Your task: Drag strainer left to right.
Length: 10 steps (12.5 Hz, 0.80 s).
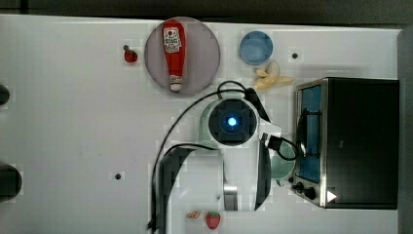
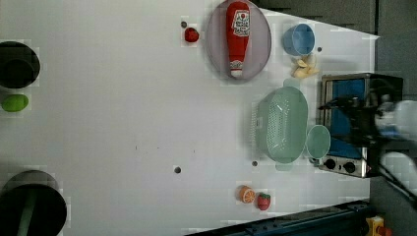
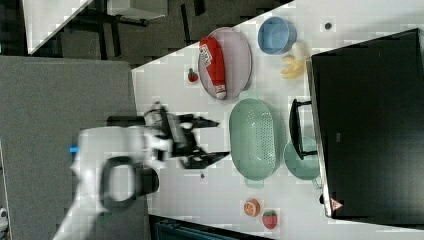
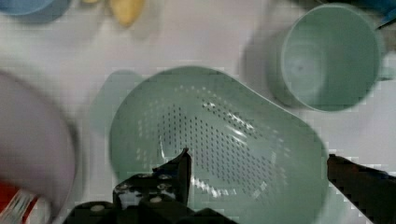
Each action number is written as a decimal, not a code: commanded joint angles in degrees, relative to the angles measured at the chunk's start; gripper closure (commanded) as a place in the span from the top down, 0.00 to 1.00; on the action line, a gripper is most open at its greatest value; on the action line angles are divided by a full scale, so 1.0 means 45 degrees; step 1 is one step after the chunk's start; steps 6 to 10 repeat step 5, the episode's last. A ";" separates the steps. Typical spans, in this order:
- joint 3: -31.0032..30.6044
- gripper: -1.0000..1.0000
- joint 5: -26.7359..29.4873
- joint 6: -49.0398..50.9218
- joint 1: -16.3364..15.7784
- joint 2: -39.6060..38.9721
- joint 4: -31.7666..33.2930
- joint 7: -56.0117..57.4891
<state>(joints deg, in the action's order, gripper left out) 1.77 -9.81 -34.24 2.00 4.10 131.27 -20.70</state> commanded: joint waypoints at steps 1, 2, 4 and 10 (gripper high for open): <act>-0.0300 1.00 0.1493 0.2647 0.0136 0.1421 -0.1878 0.1715; -0.0362 1.00 0.1803 0.3815 0.0131 0.1839 -0.2449 0.2064; -0.0318 1.00 0.1859 0.5565 0.0142 0.2337 -0.3508 0.3512; -0.0283 1.00 0.1859 0.6065 0.0142 0.2450 -0.3914 0.4371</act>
